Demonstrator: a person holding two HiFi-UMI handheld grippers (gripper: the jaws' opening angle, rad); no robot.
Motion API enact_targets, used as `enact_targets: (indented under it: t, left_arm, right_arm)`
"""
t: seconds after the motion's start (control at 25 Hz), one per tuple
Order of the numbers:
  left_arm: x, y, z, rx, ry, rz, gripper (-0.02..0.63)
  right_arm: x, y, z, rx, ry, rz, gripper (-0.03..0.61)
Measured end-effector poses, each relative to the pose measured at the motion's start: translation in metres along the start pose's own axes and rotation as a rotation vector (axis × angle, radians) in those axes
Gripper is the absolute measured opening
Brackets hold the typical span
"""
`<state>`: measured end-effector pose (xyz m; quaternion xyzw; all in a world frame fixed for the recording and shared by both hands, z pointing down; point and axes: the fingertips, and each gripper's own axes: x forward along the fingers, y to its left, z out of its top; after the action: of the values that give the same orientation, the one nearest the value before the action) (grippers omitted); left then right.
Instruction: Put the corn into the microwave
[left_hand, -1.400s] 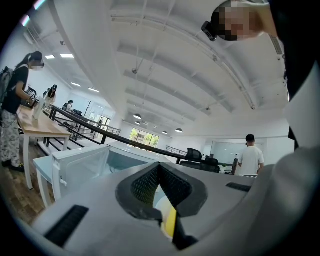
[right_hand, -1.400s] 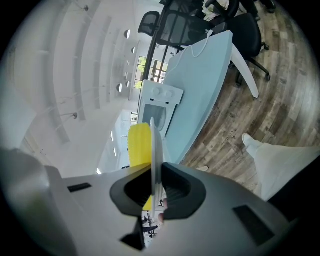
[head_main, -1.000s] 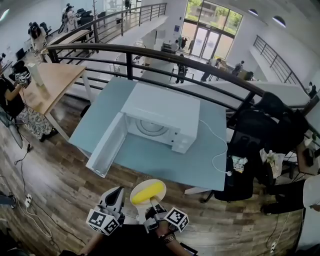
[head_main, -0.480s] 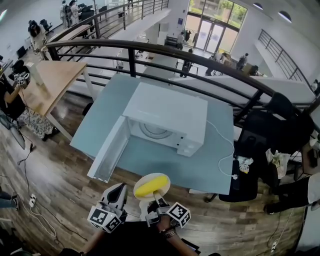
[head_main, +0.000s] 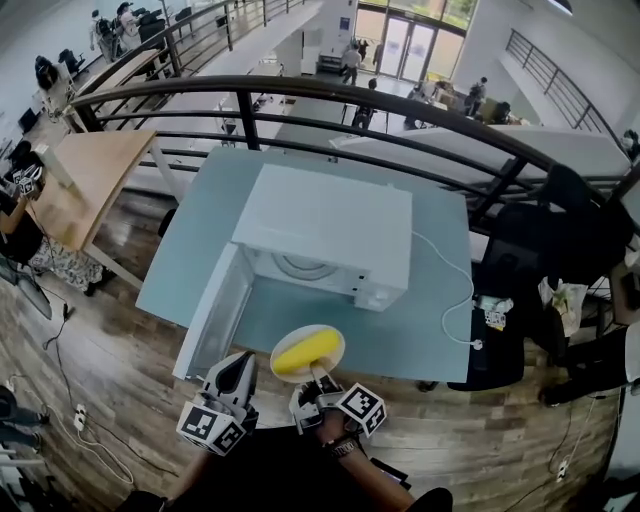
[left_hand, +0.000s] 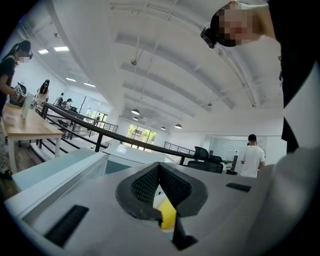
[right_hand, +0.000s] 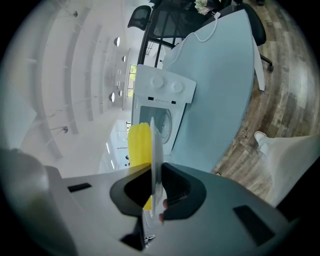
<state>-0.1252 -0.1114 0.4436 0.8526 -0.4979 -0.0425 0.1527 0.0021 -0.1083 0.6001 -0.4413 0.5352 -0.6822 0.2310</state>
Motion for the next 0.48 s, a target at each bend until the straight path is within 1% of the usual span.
enact_targets:
  t: [0.32,0.48]
  left_arm:
    - [0.047,0.014,0.015,0.008,-0.016,-0.024,0.003]
    - [0.067,0.016,0.022,0.023,-0.024,-0.04,0.003]
  right_arm:
    - [0.042,0.018,0.037,0.031,-0.039,0.015,0.031]
    - [0.059,0.028,0.054,0.027,-0.061,0.028,0.031]
